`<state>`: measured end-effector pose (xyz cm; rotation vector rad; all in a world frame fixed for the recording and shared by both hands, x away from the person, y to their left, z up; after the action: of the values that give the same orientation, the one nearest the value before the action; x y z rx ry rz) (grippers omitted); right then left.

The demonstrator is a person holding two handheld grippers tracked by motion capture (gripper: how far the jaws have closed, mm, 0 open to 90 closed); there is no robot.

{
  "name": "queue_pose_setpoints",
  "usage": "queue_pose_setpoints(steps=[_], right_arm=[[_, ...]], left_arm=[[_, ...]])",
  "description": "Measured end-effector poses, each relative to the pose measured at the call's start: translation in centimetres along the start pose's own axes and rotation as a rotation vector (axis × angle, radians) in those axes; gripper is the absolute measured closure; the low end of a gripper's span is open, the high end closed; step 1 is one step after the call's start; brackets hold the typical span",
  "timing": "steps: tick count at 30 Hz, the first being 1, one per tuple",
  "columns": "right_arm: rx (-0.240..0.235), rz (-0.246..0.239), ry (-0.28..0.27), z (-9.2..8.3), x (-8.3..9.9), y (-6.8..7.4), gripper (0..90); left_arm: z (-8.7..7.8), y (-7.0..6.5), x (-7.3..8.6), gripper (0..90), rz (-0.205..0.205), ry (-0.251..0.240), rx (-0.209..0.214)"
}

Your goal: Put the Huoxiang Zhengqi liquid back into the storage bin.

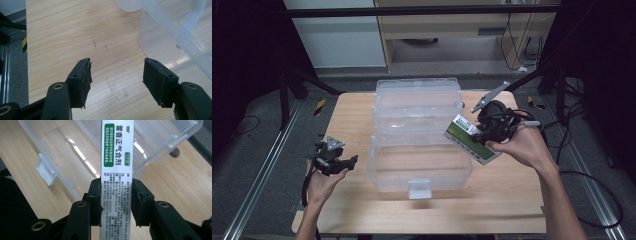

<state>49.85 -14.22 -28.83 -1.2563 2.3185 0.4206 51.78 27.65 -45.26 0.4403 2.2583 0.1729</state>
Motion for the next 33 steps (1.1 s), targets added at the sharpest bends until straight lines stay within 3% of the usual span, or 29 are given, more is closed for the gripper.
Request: queue_pose_setpoints(steps=[6, 15, 33], right_arm=[[-0.054, -0.081, 0.024, 1.1, -1.4, 0.5, 64.2], [-0.114, -0.160, 0.036, 2.1, -2.9, 1.3, 64.2], [-0.199, -0.314, 0.068, 5.1, -4.1, 1.9, 64.2]], left_arm=[[0.0, 0.2, 0.0, 39.0, -0.005, 0.001, -0.002], [0.0, 0.1, 0.1, 39.0, -0.003, 0.003, -0.002], [0.1, 0.4, 0.2, 38.8, -0.006, 0.006, -0.009]])
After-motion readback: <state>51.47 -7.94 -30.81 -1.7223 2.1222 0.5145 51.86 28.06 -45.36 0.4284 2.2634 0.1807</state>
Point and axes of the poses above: each handheld gripper's, and its own axes: z roughly forward along the jaws, x roughly out of its underside, y roughly to its left, the point moved 5 cm from there along z, roughly forward along the jaws, and after that the axes turned 11 degrees about -x, right-handed, at the moved point
